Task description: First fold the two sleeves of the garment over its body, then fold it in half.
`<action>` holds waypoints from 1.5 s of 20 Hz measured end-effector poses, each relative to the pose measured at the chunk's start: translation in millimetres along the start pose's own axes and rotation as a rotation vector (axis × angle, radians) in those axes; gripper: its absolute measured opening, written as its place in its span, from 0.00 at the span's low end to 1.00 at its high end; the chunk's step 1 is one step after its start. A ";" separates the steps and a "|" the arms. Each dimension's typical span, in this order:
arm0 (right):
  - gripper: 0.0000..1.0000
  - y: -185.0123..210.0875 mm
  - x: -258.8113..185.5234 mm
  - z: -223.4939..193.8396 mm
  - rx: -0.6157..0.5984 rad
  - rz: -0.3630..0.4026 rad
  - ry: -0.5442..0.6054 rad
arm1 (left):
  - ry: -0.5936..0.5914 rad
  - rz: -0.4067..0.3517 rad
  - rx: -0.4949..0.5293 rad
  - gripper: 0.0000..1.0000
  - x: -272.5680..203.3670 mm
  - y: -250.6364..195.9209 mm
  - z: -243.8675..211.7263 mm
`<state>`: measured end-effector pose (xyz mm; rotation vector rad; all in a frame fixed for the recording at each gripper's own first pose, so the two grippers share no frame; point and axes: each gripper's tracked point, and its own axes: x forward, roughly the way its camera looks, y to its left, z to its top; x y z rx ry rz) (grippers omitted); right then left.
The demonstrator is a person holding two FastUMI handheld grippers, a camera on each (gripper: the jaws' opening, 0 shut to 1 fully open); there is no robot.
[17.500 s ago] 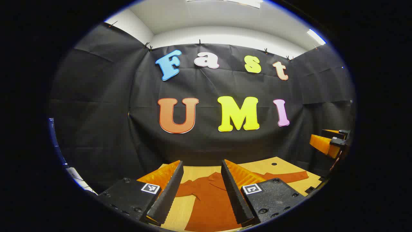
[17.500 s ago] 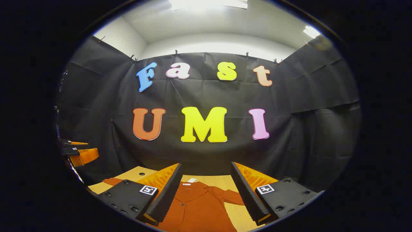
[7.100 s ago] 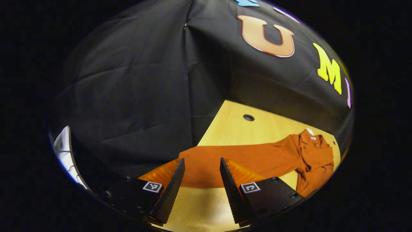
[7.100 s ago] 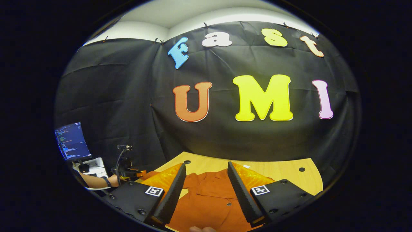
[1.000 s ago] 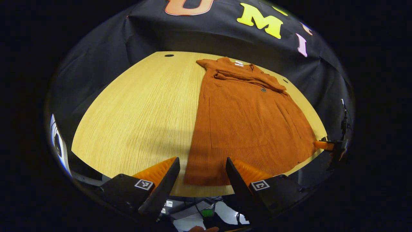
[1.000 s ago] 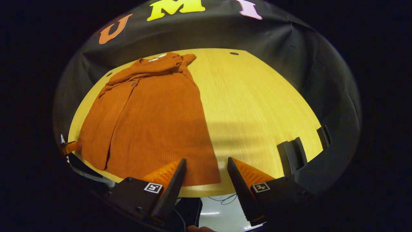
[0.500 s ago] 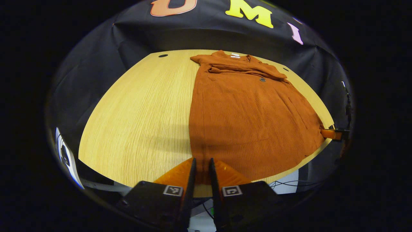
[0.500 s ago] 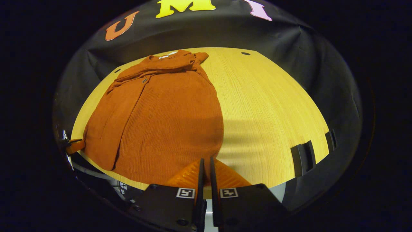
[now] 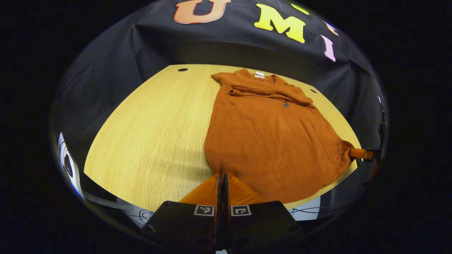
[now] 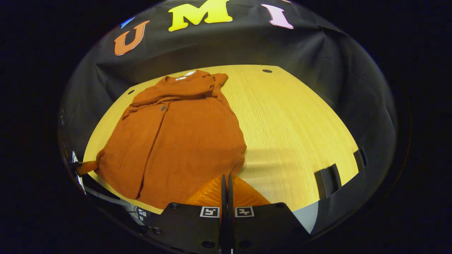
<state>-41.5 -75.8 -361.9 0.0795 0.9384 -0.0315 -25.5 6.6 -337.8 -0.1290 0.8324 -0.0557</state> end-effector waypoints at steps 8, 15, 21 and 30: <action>0.00 22.2 -17.4 133.2 0.058 0.076 -0.209 | -0.193 -0.034 -0.021 0.03 -5.8 -11.3 125.4; 0.01 19.2 29.0 253.3 0.061 0.078 -0.334 | -0.327 0.002 0.002 0.03 38.1 -9.9 250.9; 0.01 25.5 92.6 322.7 0.054 0.092 -0.381 | -0.342 0.051 -0.022 0.03 106.4 -10.0 313.5; 0.00 21.1 213.5 373.0 0.057 0.093 -0.341 | -0.331 0.092 -0.029 0.02 230.6 -5.5 375.5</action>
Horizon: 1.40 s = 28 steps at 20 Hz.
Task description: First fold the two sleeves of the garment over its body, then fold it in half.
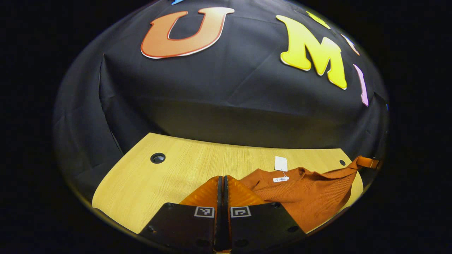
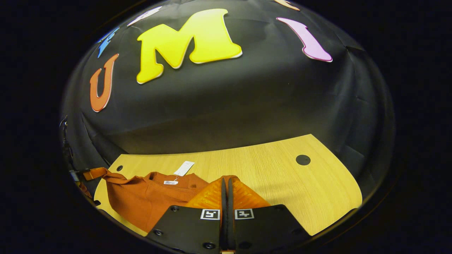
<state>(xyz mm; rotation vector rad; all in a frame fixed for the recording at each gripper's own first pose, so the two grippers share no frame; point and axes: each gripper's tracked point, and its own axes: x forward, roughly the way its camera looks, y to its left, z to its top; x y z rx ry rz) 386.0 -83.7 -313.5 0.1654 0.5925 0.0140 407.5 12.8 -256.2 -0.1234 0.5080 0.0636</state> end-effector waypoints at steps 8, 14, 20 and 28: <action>0.00 -24.1 71.7 -52.6 -0.002 -0.043 0.131 | 0.149 0.041 0.021 0.03 75.2 9.1 -60.2; 0.09 -22.9 75.3 -57.1 -0.024 -0.053 0.156 | 0.141 0.083 0.040 0.12 69.6 14.4 -56.6; 1.00 -3.1 33.0 -6.5 -0.070 -0.051 0.041 | 0.044 0.114 0.054 0.97 32.7 12.1 -14.4; 1.00 57.7 -84.2 48.0 -0.135 0.003 -0.194 | -0.155 0.044 0.050 0.97 -93.9 -8.2 29.5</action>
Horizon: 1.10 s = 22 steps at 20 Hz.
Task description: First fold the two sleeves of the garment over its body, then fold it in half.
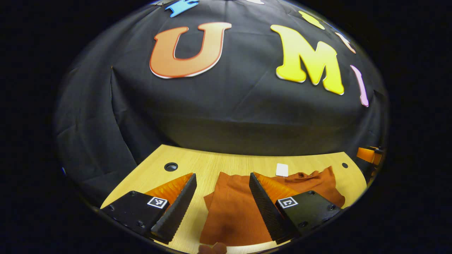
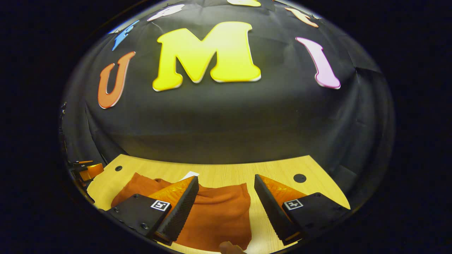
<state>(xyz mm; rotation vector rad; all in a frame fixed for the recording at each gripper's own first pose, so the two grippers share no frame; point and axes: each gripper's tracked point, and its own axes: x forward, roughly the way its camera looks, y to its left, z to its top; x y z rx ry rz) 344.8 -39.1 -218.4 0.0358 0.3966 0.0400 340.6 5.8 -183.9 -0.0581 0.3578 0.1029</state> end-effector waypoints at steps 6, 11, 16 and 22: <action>1.00 44.2 -124.0 36.2 -0.038 0.021 -0.169 | -0.153 -0.067 0.031 0.96 -123.5 -11.1 38.0; 0.98 64.1 -224.4 27.8 -0.071 0.027 -0.250 | -0.187 -0.066 0.006 0.96 -209.7 6.6 28.0; 0.99 67.3 -287.4 -11.0 -0.053 0.028 -0.216 | -0.180 -0.079 -0.023 0.96 -276.5 15.5 -4.2; 1.00 69.3 -318.5 -55.4 -0.013 0.021 -0.157 | -0.164 -0.069 -0.027 0.96 -314.6 23.4 -31.2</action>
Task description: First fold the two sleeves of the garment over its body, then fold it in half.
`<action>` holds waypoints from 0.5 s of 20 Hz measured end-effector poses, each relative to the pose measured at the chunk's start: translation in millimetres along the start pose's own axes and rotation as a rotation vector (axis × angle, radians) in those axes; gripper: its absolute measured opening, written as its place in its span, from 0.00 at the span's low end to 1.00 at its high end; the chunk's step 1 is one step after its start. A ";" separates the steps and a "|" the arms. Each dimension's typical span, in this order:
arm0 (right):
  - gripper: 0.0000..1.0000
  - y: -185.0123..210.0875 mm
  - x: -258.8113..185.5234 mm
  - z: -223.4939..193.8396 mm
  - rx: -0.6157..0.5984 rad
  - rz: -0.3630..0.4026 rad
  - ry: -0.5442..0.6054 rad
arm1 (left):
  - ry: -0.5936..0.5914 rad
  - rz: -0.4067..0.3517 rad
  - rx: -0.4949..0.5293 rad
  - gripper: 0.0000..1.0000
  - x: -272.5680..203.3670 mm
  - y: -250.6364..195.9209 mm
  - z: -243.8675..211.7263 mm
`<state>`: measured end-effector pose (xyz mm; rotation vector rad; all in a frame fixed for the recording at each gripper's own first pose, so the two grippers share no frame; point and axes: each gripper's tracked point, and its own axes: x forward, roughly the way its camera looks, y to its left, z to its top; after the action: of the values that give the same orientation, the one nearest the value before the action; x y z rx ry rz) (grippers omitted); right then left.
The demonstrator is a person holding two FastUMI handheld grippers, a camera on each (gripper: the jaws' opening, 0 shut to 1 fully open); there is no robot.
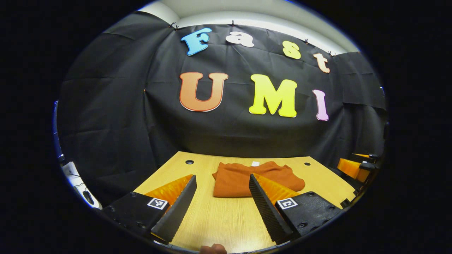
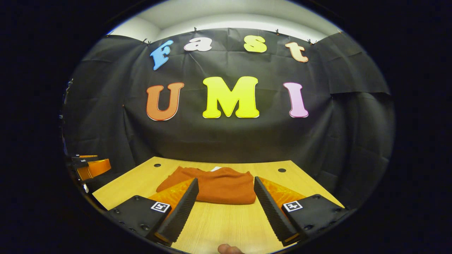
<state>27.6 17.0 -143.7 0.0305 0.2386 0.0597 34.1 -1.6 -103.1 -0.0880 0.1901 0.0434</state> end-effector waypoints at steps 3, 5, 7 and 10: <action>0.99 7.8 -2.8 0.3 -0.036 0.019 -0.020 | -0.010 0.001 -0.003 0.96 -4.7 -3.7 -1.8; 1.00 6.8 -3.4 1.5 -0.045 0.027 -0.015 | -0.006 0.000 0.003 0.96 -5.2 -9.2 -3.5; 0.99 1.7 -0.9 11.5 -0.036 0.019 -0.040 | -0.003 -0.002 0.001 0.96 -4.9 -14.7 -2.9; 0.99 -3.4 0.2 17.5 -0.039 0.017 -0.053 | -0.015 -0.011 -0.003 0.96 -4.2 -22.2 2.3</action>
<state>32.2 13.2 -126.9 -0.0044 0.1842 0.0805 31.6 -23.7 -98.2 -0.0921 0.1741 0.0339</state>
